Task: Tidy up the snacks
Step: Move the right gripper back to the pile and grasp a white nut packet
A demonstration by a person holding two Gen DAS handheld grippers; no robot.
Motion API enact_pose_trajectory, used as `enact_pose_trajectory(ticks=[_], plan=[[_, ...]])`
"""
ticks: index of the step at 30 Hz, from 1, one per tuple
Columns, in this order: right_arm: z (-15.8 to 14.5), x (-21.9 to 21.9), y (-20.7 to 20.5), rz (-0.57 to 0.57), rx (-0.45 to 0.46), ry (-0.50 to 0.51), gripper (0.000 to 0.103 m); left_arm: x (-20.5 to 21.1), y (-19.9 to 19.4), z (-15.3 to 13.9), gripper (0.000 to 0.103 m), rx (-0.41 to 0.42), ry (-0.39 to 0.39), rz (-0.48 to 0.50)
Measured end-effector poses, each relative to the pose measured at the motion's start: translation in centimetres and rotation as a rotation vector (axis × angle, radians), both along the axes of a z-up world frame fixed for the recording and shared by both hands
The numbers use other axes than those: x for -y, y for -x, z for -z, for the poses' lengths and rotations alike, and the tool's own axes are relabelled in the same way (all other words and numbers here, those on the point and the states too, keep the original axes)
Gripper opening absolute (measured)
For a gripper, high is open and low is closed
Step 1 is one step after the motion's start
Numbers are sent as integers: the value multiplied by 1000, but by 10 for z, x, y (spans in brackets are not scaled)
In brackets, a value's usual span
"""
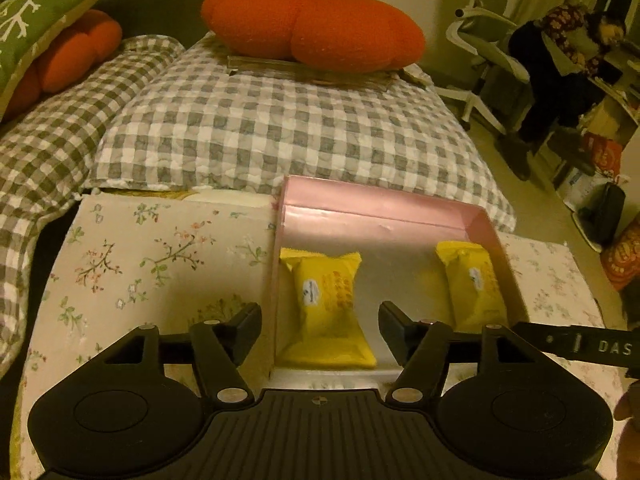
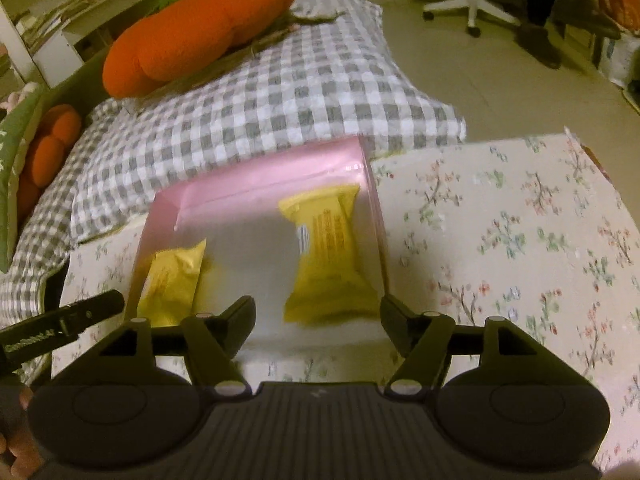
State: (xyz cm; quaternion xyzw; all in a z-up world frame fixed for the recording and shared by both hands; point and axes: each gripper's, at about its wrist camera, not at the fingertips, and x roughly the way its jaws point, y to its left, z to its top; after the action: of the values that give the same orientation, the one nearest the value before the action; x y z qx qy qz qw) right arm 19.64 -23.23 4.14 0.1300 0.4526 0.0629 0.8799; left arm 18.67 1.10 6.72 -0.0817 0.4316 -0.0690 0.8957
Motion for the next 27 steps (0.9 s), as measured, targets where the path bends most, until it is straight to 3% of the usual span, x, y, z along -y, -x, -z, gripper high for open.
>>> enact_pose_trajectory(ticks=[7,27], plan=[[1,4,14,-6,-57,9,67,5,20,1,68,-20,-51,38],[-18,-8,83,-73,-102,-47,73,11,94,-4,86,-104,19,54]])
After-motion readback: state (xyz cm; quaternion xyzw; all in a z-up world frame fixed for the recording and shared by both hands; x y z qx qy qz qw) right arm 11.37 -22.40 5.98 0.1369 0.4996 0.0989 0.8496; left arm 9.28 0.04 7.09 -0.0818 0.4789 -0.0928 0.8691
